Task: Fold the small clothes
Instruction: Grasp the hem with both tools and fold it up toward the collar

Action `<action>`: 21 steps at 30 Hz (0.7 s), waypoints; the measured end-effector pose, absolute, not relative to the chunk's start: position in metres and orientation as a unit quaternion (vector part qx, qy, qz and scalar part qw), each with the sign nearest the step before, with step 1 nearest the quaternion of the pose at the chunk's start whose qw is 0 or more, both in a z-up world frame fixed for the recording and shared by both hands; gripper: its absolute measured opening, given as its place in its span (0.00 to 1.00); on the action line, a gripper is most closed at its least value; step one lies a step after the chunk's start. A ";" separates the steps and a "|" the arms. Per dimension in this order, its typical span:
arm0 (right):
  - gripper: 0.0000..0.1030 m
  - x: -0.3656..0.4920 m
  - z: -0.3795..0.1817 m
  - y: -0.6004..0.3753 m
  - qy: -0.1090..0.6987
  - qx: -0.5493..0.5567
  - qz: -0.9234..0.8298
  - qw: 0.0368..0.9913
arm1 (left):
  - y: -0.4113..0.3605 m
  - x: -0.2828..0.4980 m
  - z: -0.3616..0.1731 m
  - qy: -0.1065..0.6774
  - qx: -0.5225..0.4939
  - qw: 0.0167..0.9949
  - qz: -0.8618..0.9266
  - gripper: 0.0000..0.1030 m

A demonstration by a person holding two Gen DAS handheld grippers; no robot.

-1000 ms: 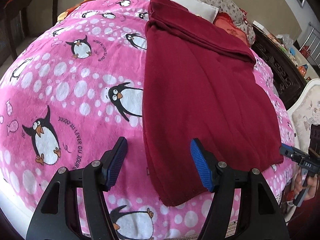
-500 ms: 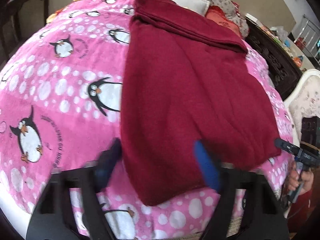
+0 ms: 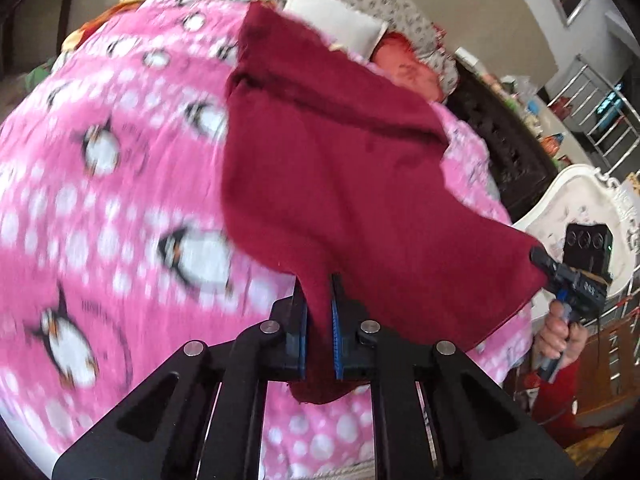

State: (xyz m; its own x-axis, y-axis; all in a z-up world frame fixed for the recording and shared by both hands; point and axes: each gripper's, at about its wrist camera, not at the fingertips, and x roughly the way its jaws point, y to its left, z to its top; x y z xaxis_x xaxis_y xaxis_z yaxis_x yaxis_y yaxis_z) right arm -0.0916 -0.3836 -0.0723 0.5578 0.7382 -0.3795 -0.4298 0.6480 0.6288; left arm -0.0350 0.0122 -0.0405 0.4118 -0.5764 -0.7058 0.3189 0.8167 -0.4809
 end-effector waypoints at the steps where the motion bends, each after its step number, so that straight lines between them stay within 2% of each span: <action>1: 0.09 -0.079 -0.062 -0.384 0.308 0.239 0.344 0.854 | 0.012 -0.028 -0.032 0.462 -0.137 0.833 -0.272 0.08; 6: 0.09 -0.013 -0.030 -0.396 0.282 0.242 0.321 0.871 | 0.013 0.035 0.019 0.407 -0.142 0.862 -0.266 0.08; 11: 0.09 0.075 -0.016 -0.416 0.271 0.259 0.266 0.888 | 0.001 0.130 0.044 0.383 -0.139 0.881 -0.240 0.08; 17: 0.09 0.174 -0.035 -0.436 0.296 0.263 0.168 0.903 | -0.025 0.236 0.024 0.391 -0.126 0.894 -0.180 0.08; 21: 0.17 0.224 -0.058 -0.447 0.340 0.267 0.111 0.895 | -0.032 0.283 0.004 0.416 -0.146 0.878 -0.187 0.11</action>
State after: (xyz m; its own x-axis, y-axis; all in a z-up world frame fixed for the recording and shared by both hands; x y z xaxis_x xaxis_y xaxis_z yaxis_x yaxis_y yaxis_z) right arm 0.2243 -0.4475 -0.0584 0.7447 0.3806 -0.5482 -0.0175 0.8323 0.5540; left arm 0.2830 -0.0316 0.0035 0.5835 -0.4491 -0.6766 0.2061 0.8878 -0.4116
